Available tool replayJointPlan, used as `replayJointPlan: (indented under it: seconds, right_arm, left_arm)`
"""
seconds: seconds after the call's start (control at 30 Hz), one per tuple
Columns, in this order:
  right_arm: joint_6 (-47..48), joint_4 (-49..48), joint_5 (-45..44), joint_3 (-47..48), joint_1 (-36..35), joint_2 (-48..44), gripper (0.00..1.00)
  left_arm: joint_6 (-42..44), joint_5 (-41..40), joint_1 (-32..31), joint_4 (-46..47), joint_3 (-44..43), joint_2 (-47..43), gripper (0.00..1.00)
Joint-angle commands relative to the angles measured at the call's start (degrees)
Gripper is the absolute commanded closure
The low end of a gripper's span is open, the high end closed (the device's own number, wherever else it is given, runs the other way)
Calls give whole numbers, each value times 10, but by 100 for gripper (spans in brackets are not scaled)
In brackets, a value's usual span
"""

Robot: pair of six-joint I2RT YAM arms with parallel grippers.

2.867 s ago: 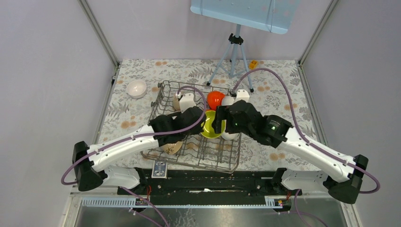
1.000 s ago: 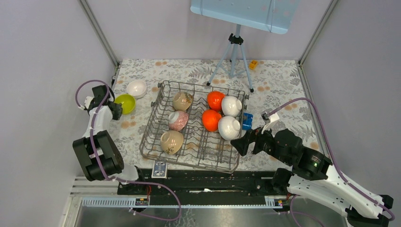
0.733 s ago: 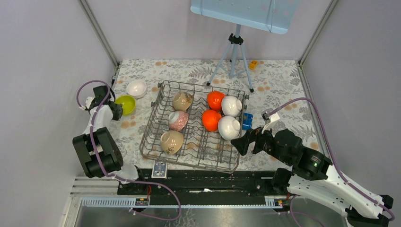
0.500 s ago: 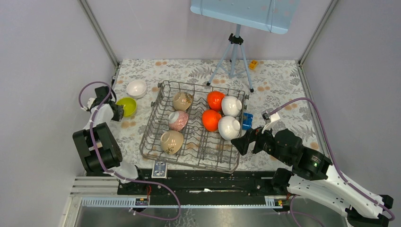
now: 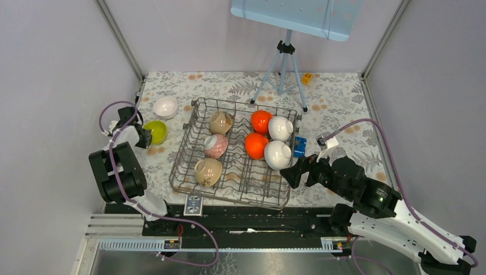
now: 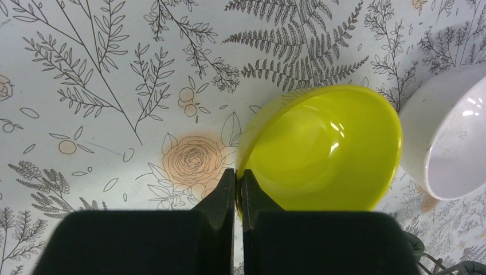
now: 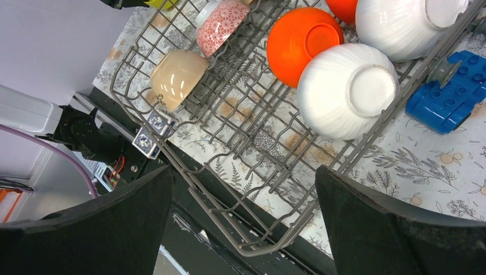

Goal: Unload the bowls from the dish rack
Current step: Place the bowl at the center of the board, then pick up the bowl from the dish rack.

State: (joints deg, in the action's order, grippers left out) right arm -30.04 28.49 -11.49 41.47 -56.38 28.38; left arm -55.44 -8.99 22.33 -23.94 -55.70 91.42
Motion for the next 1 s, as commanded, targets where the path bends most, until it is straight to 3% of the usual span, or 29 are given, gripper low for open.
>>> replayJointPlan:
  seconds: [0.0, 0.1, 0.2, 0.5, 0.7, 0.83, 0.97]
  right_arm:
    - [-4, 3, -17, -2, -3, 2, 0]
    - [-4, 4, -20, -3, -3, 2, 0]
    - [-5, 5, -22, -4, -3, 1, 0]
    - [-2, 6, -23, -3, -3, 1, 0]
    - [5, 4, -17, 4, -3, 12, 0]
    - [8, 14, -10, 22, -3, 33, 0]
    - [14, 19, -20, 35, -3, 48, 0]
  left_arm:
    - [6, -4, 2, 43, -4, 8, 100]
    - [10, -6, 2, 44, -5, 10, 100]
    - [17, -5, 2, 46, -3, 13, 88]
    - [14, 6, 1, 50, 22, -28, 41]
    - [10, -2, -9, 27, 11, -130, 4]
    - [16, -42, -67, 20, -5, -212, 1]
    - [60, -82, -174, 17, -35, -267, 1]
